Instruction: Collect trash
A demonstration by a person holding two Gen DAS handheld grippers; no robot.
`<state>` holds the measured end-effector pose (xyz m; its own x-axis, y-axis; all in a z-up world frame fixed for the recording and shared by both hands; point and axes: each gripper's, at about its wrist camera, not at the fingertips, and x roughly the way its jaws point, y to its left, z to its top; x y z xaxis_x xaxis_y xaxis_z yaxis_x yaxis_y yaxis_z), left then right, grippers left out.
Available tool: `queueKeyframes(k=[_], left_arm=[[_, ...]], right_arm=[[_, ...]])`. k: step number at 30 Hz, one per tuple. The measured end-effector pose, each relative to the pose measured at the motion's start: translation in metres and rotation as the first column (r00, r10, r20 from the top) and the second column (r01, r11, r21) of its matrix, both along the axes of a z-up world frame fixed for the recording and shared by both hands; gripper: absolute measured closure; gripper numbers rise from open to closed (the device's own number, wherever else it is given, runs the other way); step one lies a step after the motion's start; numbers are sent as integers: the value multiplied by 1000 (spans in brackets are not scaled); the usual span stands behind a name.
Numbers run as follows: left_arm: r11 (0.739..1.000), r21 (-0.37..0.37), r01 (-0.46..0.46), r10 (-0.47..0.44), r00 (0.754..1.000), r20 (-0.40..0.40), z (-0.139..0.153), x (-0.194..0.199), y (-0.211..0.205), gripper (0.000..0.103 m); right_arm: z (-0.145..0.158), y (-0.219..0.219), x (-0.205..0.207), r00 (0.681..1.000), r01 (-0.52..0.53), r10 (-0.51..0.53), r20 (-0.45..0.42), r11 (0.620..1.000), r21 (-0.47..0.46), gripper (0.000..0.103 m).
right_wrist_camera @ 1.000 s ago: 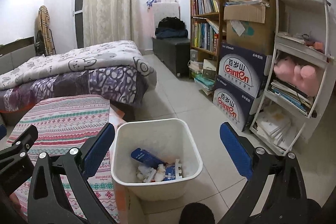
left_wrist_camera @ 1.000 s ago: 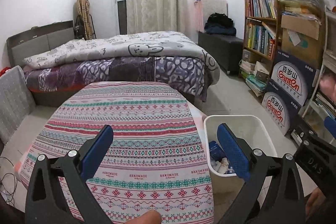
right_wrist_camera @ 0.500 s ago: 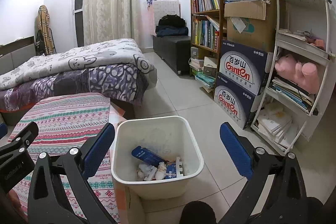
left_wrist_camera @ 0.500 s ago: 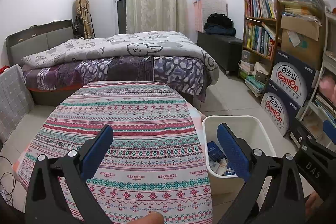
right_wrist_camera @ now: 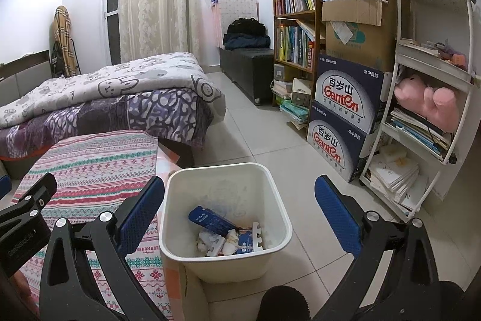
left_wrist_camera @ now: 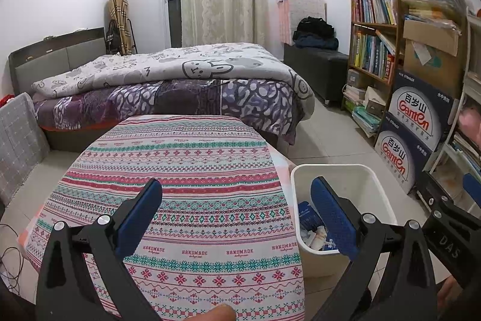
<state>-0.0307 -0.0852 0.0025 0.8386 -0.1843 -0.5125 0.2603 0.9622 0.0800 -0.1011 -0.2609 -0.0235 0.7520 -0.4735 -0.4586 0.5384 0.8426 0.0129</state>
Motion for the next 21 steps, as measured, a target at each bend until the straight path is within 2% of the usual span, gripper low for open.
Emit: queueKeyframes(k=[13,21], left_arm=[[1000,18,2,-2,1000,-6,-4,3,0,7],[1000,22,20,-20,1000,5,-4,1,-2,11]], right_arm=[[-1,0,1,1000,-2,2,-19,1000,5,7],[-3,0,3,999,-6,6,-35,1000,5,7]])
